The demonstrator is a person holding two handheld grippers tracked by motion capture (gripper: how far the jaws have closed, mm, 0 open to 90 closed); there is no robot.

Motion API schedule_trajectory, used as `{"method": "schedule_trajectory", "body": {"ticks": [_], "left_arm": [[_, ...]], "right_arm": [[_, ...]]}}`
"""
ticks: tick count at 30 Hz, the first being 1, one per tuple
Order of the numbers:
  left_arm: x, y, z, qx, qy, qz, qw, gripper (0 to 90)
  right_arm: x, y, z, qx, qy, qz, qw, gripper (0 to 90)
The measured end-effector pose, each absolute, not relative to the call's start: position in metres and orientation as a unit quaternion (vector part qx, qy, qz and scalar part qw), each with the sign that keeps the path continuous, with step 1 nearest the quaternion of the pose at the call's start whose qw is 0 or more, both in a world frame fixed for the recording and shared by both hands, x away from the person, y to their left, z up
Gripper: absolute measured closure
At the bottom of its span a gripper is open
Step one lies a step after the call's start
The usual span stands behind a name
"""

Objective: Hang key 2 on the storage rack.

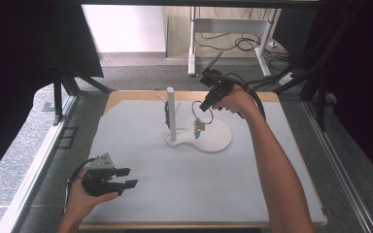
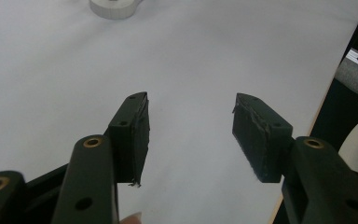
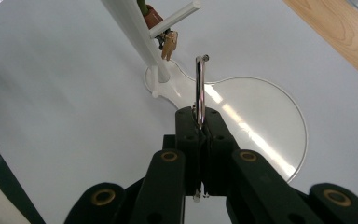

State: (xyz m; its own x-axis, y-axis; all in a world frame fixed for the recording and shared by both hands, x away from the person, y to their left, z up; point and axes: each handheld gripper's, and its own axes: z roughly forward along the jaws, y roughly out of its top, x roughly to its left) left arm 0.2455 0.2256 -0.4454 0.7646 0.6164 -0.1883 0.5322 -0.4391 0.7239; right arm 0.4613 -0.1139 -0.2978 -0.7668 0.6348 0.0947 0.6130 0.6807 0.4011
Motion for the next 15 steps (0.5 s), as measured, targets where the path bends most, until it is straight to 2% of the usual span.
{"method": "schedule_trajectory", "body": {"ticks": [15], "left_arm": [[0.246,0.223,-0.446,0.849,0.334,0.051,0.406,46.6]], "right_arm": [[0.472,-0.101,-0.307,0.34,0.916,0.21,0.027,87.2]]}}
